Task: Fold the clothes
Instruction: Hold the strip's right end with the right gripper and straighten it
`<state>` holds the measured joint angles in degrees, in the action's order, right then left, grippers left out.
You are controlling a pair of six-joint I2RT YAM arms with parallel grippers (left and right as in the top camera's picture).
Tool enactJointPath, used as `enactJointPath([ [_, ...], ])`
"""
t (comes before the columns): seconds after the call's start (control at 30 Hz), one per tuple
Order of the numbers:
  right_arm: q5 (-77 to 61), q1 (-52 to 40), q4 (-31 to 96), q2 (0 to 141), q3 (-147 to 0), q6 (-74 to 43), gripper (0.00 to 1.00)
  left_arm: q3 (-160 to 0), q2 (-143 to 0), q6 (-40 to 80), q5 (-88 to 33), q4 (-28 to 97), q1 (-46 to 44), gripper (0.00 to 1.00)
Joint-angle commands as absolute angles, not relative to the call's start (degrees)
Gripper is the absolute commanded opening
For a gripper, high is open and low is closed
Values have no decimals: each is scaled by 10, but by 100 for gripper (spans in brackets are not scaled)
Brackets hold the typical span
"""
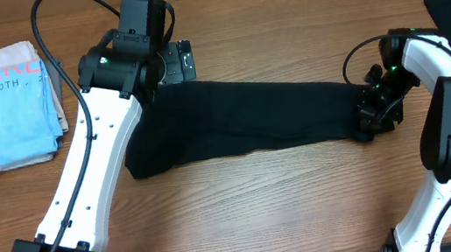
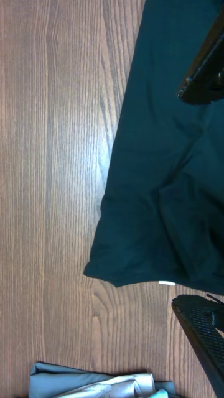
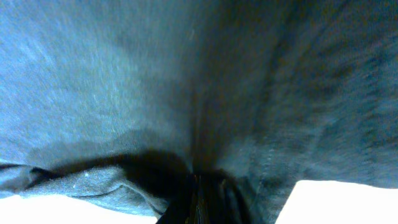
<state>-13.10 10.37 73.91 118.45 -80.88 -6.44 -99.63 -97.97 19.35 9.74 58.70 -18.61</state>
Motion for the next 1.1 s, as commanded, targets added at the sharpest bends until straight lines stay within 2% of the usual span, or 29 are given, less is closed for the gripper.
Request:
enactJointPath([
  [0.0,-133,96,741,1162,-795,-76,4,-994,-984,193,107,585,-184,100],
  [0.37,130,97,730,1162,-732,-278,4,-994,-984,193,107,585,-184,100],
  [0.5,117,99,719,1162,-754,-276,4,-994,-984,193,107,585,-184,100],
  [0.73,14,98,739,1148,-819,-187,5,-994,-984,193,107,585,-184,100],
  [0.97,15,134,726,1114,-848,-172,11,-994,-984,193,107,585,-184,100],
  [1.07,-2,164,696,1115,-843,-157,20,-994,-984,193,107,585,-184,100],
])
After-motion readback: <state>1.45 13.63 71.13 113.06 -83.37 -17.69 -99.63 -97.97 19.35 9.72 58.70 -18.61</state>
